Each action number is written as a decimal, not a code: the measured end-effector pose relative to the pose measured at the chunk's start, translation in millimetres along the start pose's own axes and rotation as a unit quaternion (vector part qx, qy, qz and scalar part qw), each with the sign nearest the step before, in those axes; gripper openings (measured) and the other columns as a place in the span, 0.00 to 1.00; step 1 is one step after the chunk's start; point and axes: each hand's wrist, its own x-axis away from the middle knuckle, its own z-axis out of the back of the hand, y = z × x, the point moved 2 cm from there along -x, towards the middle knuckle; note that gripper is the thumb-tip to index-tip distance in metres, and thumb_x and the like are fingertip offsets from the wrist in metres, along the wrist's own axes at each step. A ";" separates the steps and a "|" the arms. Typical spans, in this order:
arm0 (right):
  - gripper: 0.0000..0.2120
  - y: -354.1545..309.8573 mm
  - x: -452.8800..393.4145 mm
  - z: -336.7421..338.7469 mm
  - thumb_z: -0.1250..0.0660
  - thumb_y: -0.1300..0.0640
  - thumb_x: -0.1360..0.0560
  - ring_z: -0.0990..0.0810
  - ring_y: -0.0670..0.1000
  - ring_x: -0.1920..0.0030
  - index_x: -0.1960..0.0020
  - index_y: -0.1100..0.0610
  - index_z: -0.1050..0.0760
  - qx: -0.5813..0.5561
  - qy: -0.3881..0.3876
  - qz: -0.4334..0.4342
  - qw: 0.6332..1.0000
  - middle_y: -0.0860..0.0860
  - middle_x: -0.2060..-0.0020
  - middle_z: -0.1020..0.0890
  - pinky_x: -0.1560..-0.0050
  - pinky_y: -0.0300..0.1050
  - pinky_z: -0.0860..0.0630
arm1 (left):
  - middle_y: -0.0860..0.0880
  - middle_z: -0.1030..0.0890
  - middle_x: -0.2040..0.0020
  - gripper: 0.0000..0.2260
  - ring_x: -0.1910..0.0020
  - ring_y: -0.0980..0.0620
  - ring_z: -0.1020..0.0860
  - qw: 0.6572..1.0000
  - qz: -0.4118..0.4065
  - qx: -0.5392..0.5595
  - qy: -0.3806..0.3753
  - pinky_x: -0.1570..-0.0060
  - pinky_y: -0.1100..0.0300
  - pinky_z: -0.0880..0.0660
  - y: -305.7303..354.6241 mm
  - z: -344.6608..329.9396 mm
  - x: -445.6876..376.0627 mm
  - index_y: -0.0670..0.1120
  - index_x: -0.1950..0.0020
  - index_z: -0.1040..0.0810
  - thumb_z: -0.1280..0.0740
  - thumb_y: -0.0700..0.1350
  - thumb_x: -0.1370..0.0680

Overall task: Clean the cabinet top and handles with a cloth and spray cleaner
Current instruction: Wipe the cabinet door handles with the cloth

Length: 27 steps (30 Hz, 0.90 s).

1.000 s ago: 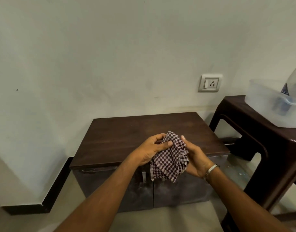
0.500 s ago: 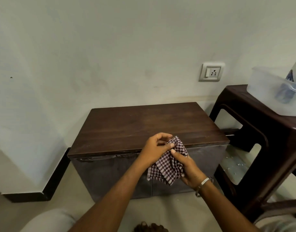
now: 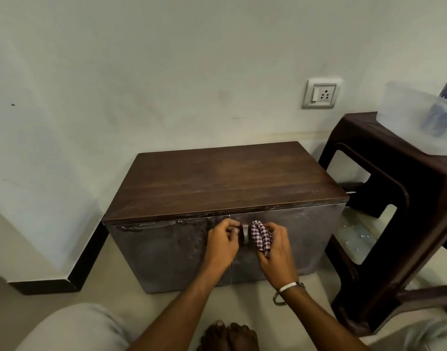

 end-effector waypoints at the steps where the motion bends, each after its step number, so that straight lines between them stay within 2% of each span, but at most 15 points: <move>1: 0.27 1.3 -0.8 -4.1 0.30 0.63 0.31 0.28 0.49 0.44 0.35 0.54 0.35 0.034 -0.001 0.008 0.999 0.51 0.43 0.30 0.43 0.46 0.25 | 0.49 0.16 0.55 0.10 0.58 0.58 0.20 0.999 0.032 0.007 0.000 0.58 0.77 0.27 -5.8 -4.1 1.3 0.42 0.49 0.18 0.37 0.32 0.24; 2: 0.27 2.4 -1.3 -8.6 0.30 0.62 0.31 0.28 0.52 0.43 0.34 0.54 0.35 0.063 -0.003 0.012 0.998 0.52 0.42 0.30 0.45 0.48 0.24 | 0.49 0.16 0.54 0.11 0.56 0.58 0.20 0.998 0.064 0.017 -0.013 0.55 0.75 0.26 -10.7 -8.1 2.4 0.43 0.49 0.19 0.38 0.32 0.24; 4: 0.29 3.5 -1.8 -16.7 0.30 0.60 0.31 0.28 0.54 0.42 0.33 0.53 0.36 0.109 -0.001 0.016 0.994 0.54 0.40 0.31 0.47 0.50 0.22 | 0.50 0.16 0.53 0.12 0.51 0.54 0.18 0.989 0.129 0.062 -0.043 0.45 0.62 0.22 -21.1 -16.5 1.6 0.48 0.52 0.19 0.39 0.35 0.25; 5: 0.29 4.0 -1.4 -20.4 0.30 0.58 0.31 0.28 0.55 0.42 0.33 0.52 0.37 0.128 0.001 0.013 0.992 0.54 0.39 0.31 0.48 0.51 0.22 | 0.50 0.16 0.52 0.11 0.50 0.52 0.18 0.982 0.156 0.091 -0.050 0.42 0.54 0.22 -27.0 -21.2 -0.1 0.51 0.55 0.20 0.39 0.39 0.27; 7: 0.31 6.5 0.1 -27.1 0.28 0.57 0.32 0.27 0.56 0.41 0.33 0.49 0.38 0.161 0.001 0.008 0.987 0.55 0.37 0.32 0.50 0.53 0.21 | 0.49 0.16 0.51 0.09 0.47 0.49 0.19 0.966 0.203 0.148 -0.064 0.40 0.47 0.24 -31.2 -28.2 -1.3 0.53 0.57 0.20 0.40 0.45 0.29; 10: 0.34 7.4 4.2 -35.8 0.26 0.56 0.33 0.26 0.57 0.42 0.32 0.48 0.39 0.188 0.008 0.011 0.982 0.56 0.36 0.31 0.53 0.54 0.20 | 0.46 0.19 0.47 0.12 0.44 0.48 0.21 0.950 0.222 0.206 -0.071 0.38 0.50 0.26 -19.7 -27.4 1.6 0.51 0.53 0.21 0.42 0.40 0.20; 12: 0.35 6.4 6.1 -39.4 0.26 0.56 0.33 0.25 0.58 0.43 0.31 0.48 0.39 0.196 0.014 0.018 0.980 0.56 0.36 0.31 0.55 0.53 0.20 | 0.44 0.19 0.46 0.14 0.44 0.48 0.22 0.943 0.225 0.237 -0.066 0.40 0.50 0.27 -18.9 -24.8 2.1 0.49 0.51 0.21 0.45 0.38 0.19; 14: 0.36 6.8 8.3 -40.8 0.25 0.56 0.33 0.25 0.57 0.44 0.30 0.49 0.38 0.203 0.011 0.031 0.979 0.55 0.36 0.30 0.55 0.52 0.20 | 0.47 0.19 0.49 0.15 0.47 0.50 0.22 0.935 0.230 0.262 -0.071 0.41 0.50 0.27 -19.8 -23.1 3.3 0.49 0.51 0.20 0.46 0.37 0.18; 19: 0.42 18.5 21.8 -40.8 0.22 0.59 0.37 0.27 0.56 0.42 0.29 0.50 0.37 0.210 -0.012 0.077 0.975 0.54 0.35 0.31 0.51 0.53 0.19 | 0.51 0.19 0.55 0.17 0.54 0.56 0.22 0.925 0.219 0.299 -0.079 0.56 0.61 0.26 -18.6 -19.4 7.3 0.48 0.53 0.20 0.48 0.39 0.18; 24: 0.44 23.5 26.7 -39.0 0.21 0.62 0.39 0.32 0.54 0.42 0.29 0.49 0.38 0.215 -0.010 0.095 0.972 0.53 0.36 0.33 0.52 0.53 0.19 | 0.51 0.19 0.54 0.19 0.53 0.57 0.23 0.919 0.230 0.309 -0.084 0.56 0.61 0.26 -23.0 -20.9 7.8 0.47 0.53 0.21 0.51 0.41 0.17; 27: 0.42 14.4 14.6 -35.9 0.23 0.64 0.38 0.32 0.54 0.44 0.29 0.50 0.37 0.210 0.011 0.103 0.972 0.53 0.36 0.33 0.53 0.53 0.19 | 0.51 0.19 0.54 0.18 0.53 0.57 0.23 0.914 0.237 0.318 -0.081 0.53 0.58 0.26 -23.7 -22.0 8.5 0.46 0.49 0.20 0.51 0.42 0.16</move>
